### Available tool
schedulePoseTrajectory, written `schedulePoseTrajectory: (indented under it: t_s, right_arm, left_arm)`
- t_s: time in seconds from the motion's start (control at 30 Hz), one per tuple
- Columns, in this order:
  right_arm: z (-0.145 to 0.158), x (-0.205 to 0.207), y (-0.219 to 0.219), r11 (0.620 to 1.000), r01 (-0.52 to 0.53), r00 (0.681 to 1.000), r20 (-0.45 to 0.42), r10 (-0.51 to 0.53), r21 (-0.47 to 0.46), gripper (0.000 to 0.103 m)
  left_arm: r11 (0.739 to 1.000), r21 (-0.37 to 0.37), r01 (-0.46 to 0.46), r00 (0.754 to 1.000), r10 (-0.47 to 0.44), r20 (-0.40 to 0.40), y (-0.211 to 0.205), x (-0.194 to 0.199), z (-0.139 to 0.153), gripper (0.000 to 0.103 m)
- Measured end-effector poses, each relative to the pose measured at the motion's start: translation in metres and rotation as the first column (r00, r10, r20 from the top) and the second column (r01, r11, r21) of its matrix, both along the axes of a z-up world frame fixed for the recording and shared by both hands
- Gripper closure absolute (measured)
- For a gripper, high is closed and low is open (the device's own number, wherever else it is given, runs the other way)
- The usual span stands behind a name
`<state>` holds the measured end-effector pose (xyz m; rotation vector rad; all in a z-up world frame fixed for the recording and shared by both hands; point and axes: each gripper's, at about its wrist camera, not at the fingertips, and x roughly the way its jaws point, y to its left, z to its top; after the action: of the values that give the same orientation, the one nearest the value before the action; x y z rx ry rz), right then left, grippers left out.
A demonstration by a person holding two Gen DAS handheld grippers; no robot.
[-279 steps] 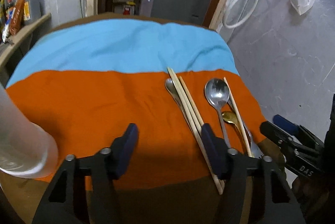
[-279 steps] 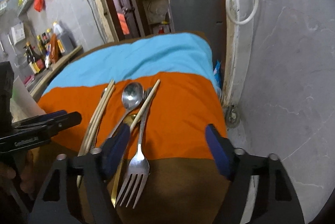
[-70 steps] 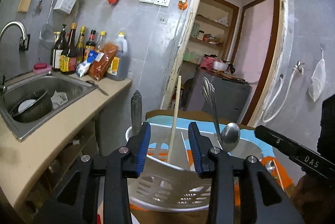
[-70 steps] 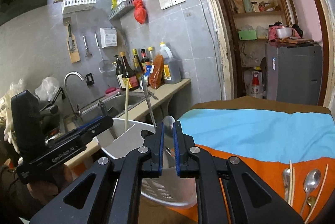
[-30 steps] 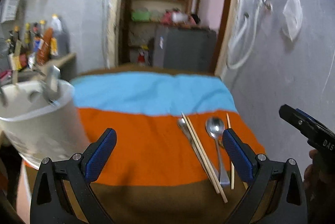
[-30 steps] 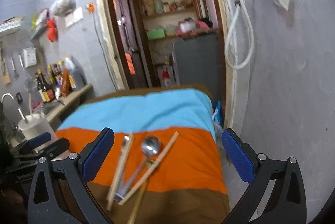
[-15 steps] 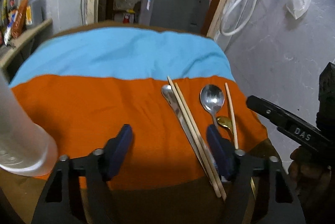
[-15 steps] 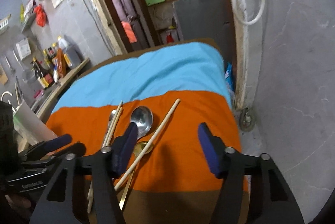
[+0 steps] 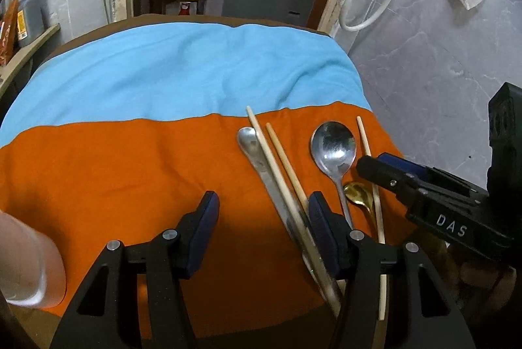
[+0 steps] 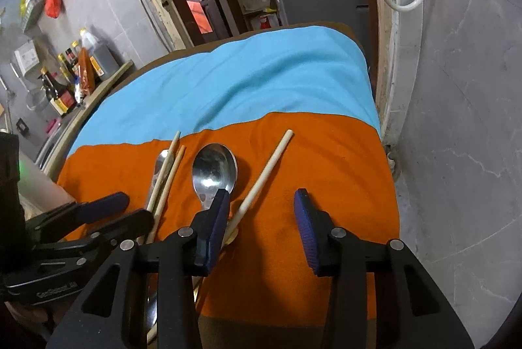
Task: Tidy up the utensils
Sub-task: 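Move both tools back over the remaining utensils on the cloth, then grasp a chopstick with the right gripper while the left gripper grasps another chopstick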
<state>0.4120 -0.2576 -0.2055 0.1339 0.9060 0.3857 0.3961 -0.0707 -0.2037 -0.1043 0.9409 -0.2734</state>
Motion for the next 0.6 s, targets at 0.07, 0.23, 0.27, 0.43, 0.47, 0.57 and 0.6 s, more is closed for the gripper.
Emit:
schedulePoseTrajectory:
  t_s: [0.07, 0.23, 0.27, 0.43, 0.47, 0.57, 0.6]
  right_arm:
    - [0.000, 0.001, -0.001, 1.000, -0.006, 1.000, -0.002, 0.006, 0.009, 0.070]
    - [-0.003, 0.007, -0.003, 0.998, -0.028, 0.999, -0.025, 0.029, 0.055, 0.090]
    - [-0.003, 0.008, -0.004, 0.998, -0.029, 0.999, -0.027, 0.031, 0.059, 0.090]
    - [-0.003, 0.006, -0.005, 0.997, -0.029, 0.999, -0.030, 0.031, 0.069, 0.090]
    - [-0.003, 0.006, -0.005, 0.997, -0.029, 0.999, -0.030, 0.031, 0.069, 0.090]
    - [-0.003, 0.006, -0.005, 0.997, -0.028, 0.999, -0.031, 0.031, 0.076, 0.091]
    - [-0.003, 0.006, -0.005, 0.996, -0.028, 0.999, -0.032, 0.031, 0.079, 0.091]
  left_arm:
    - [1.000, -0.010, 0.011, 1.000, -0.011, 0.002, -0.001, 0.002, -0.001, 0.062]
    - [0.997, -0.078, 0.025, 1.000, -0.026, -0.016, 0.001, 0.003, -0.002, 0.087]
    - [0.995, -0.100, 0.023, 0.999, -0.025, -0.026, 0.003, 0.004, -0.003, 0.089]
    - [0.991, -0.131, -0.009, 0.999, 0.003, -0.044, 0.005, 0.005, -0.001, 0.096]
    - [0.990, -0.139, -0.018, 0.999, 0.011, -0.047, 0.007, 0.005, -0.001, 0.097]
    - [0.985, -0.168, -0.044, 0.997, 0.033, -0.065, 0.013, 0.002, 0.000, 0.099]
    - [0.984, -0.171, -0.051, 0.997, 0.040, -0.069, 0.015, 0.001, 0.000, 0.100]
